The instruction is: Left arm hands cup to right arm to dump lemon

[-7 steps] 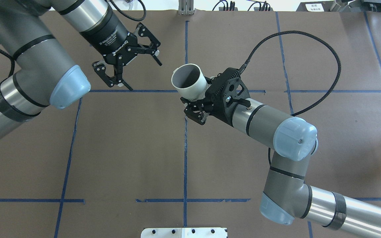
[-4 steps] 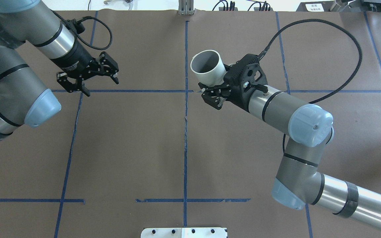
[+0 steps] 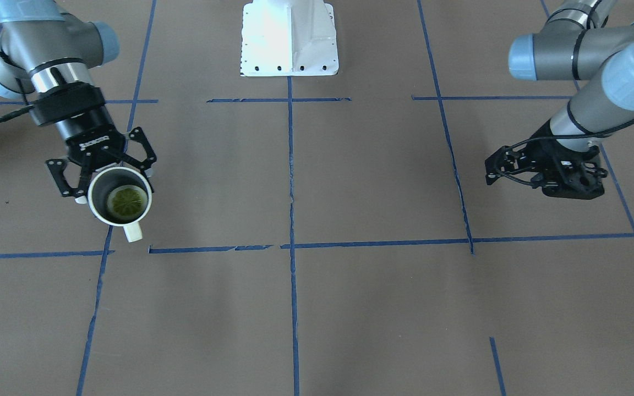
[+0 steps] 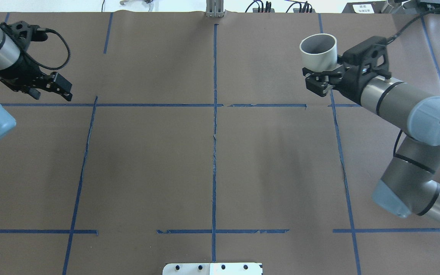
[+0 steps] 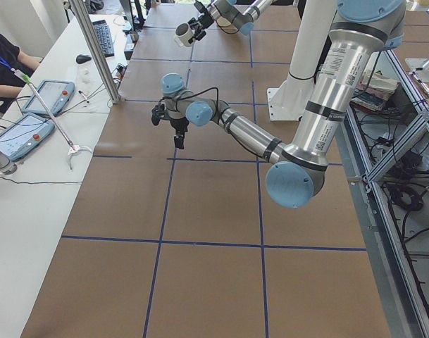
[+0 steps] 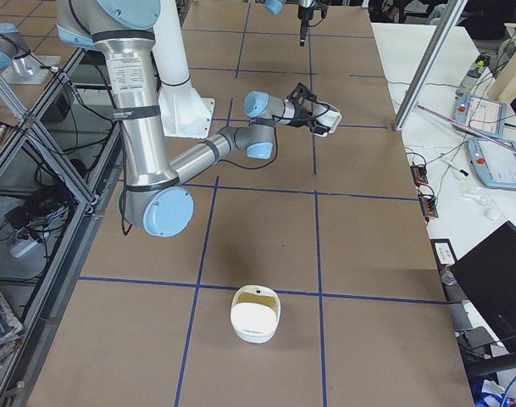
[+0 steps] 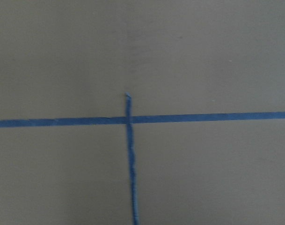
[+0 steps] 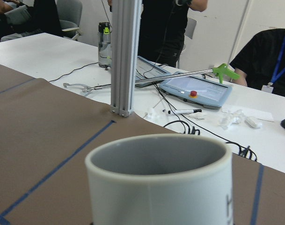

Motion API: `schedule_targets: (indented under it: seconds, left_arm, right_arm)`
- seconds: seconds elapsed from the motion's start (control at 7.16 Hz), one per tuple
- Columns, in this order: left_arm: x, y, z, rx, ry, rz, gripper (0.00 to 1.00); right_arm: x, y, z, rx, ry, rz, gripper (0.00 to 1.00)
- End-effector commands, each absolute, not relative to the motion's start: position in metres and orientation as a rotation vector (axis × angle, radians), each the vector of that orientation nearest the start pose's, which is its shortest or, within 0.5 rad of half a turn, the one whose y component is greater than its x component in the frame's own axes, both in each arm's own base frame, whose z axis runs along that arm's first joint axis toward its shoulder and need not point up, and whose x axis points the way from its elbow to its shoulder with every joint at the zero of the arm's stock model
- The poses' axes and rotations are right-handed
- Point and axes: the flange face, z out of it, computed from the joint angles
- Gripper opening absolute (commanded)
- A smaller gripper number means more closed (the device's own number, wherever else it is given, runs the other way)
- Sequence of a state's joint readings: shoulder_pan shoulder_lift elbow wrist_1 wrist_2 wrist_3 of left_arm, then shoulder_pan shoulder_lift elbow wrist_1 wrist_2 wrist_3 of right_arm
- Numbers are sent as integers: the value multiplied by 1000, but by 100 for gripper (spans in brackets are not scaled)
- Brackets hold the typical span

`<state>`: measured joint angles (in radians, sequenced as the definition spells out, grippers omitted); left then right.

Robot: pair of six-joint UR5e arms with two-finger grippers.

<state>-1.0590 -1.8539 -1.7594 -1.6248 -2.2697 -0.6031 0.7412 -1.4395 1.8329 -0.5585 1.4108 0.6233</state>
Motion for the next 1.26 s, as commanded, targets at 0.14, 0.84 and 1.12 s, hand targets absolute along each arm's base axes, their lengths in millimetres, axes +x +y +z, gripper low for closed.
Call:
schedule_targets:
  seconds: [0.14, 0.84, 1.12]
  left_arm:
    - [183, -551, 442, 78, 810, 96, 100]
    - [185, -551, 434, 41, 805, 43, 100]
    - [186, -551, 433, 41, 805, 43, 100]
  right_arm:
    - [-167, -423, 438, 1077, -821, -42, 2]
    - [-15, -299, 664, 1036, -996, 199, 3]
    - [8, -258, 714, 1001, -1119, 341, 3]
